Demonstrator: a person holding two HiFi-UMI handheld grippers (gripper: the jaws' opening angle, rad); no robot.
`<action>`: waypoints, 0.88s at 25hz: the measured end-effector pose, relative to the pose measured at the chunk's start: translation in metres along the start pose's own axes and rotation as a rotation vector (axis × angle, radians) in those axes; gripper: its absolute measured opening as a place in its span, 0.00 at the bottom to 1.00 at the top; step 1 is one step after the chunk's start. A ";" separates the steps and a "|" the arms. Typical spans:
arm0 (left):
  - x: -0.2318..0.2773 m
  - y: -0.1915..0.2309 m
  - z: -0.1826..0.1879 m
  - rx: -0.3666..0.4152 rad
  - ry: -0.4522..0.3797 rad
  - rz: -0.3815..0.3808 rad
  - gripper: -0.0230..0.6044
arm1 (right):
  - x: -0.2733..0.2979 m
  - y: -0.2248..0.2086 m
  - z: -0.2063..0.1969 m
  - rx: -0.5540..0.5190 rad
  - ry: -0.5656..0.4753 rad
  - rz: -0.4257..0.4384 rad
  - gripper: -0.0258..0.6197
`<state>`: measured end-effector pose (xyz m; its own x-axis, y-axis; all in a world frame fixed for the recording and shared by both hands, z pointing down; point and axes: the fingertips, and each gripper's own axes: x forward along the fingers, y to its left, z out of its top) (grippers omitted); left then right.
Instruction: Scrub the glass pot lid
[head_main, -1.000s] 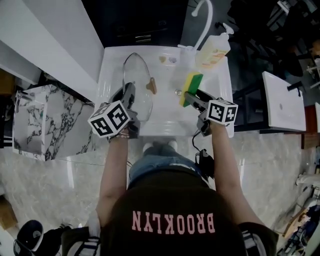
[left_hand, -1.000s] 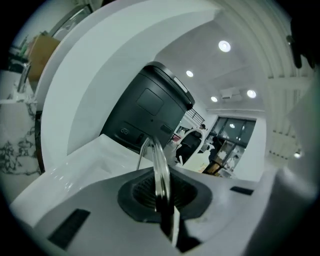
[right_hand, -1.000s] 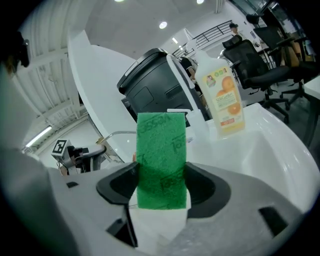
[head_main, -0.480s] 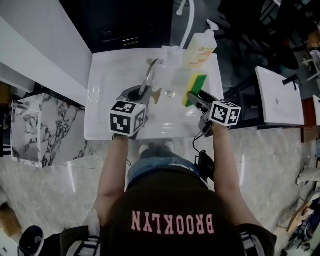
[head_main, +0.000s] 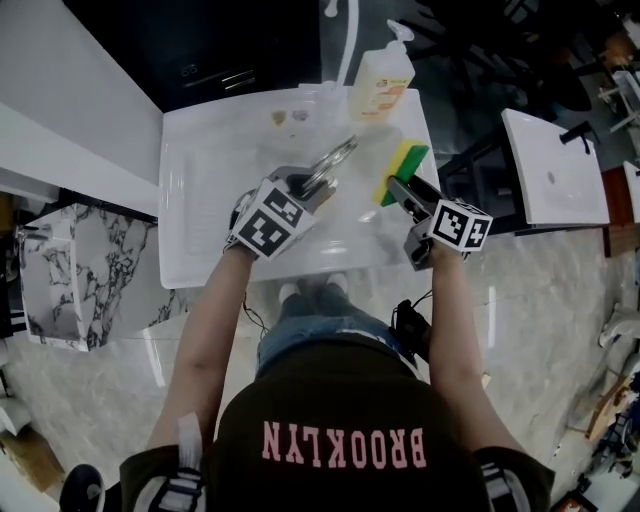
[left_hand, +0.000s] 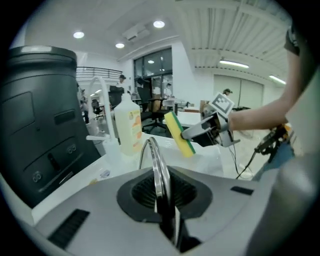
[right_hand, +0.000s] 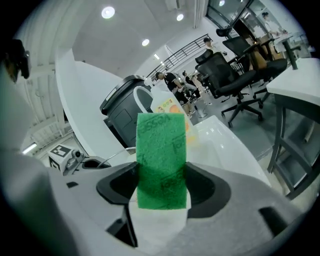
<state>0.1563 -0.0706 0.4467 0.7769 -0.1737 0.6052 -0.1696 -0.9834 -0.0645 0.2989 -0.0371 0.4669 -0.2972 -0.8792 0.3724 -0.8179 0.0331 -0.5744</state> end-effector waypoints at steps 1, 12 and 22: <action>0.006 -0.004 0.000 0.055 0.017 -0.023 0.07 | -0.002 -0.003 0.001 0.005 -0.005 -0.009 0.46; 0.025 -0.041 -0.058 0.709 0.213 -0.225 0.07 | -0.007 -0.004 0.013 -0.149 0.058 -0.029 0.46; 0.010 -0.055 -0.112 0.986 0.300 -0.323 0.08 | 0.042 0.047 -0.027 -0.424 0.415 0.186 0.47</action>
<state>0.1061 -0.0125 0.5450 0.4940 -0.0102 0.8694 0.6838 -0.6130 -0.3958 0.2347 -0.0590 0.4754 -0.5505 -0.5852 0.5954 -0.8333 0.4284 -0.3494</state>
